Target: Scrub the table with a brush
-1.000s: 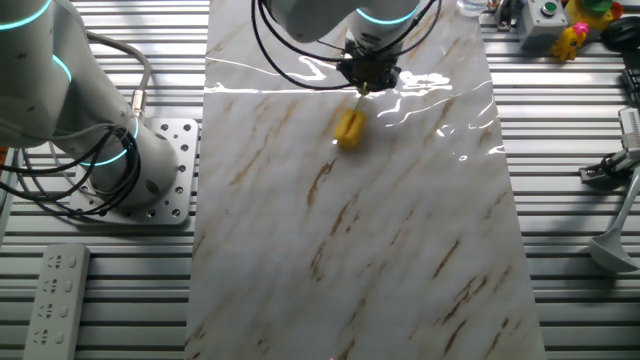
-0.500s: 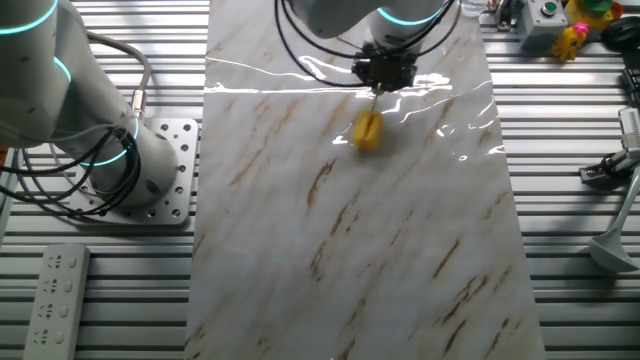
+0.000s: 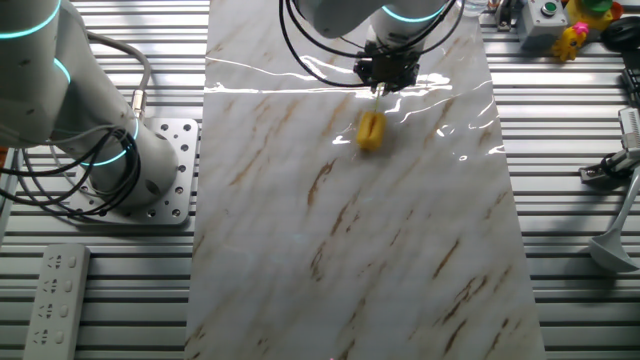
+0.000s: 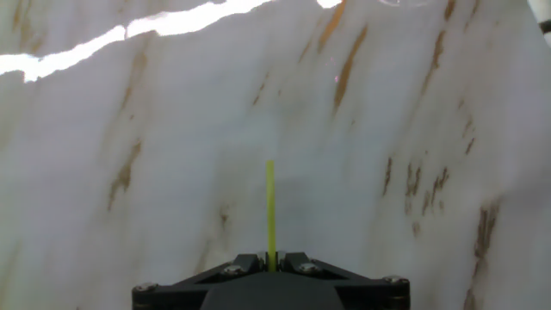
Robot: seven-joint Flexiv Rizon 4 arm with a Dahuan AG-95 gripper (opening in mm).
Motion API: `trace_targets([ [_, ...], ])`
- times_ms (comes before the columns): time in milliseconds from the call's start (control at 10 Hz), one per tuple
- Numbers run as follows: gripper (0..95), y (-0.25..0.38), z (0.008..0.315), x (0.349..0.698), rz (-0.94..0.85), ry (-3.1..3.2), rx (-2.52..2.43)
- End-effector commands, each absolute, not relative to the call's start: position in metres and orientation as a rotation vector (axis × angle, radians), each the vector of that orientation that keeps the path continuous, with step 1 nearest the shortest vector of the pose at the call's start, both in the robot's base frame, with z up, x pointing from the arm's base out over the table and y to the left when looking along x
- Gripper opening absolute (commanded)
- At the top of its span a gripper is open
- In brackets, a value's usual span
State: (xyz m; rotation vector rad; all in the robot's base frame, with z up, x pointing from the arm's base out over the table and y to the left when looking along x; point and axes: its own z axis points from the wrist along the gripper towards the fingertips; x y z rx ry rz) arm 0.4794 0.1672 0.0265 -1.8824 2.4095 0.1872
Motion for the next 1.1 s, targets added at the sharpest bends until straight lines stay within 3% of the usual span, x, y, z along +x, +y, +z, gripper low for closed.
trace_targets([
  [100, 38.0, 0.164, 0.034, 0.48, 0.193, 2.419, -1.874],
  [500, 38.0, 0.16, 0.062, 0.476, 0.118, 2.518, -1.844],
  [700, 0.0, 0.166, 0.083, 0.468, 0.013, 2.665, -1.717],
  [1100, 0.0, 0.173, 0.101, 0.461, 0.038, 2.644, -1.735],
])
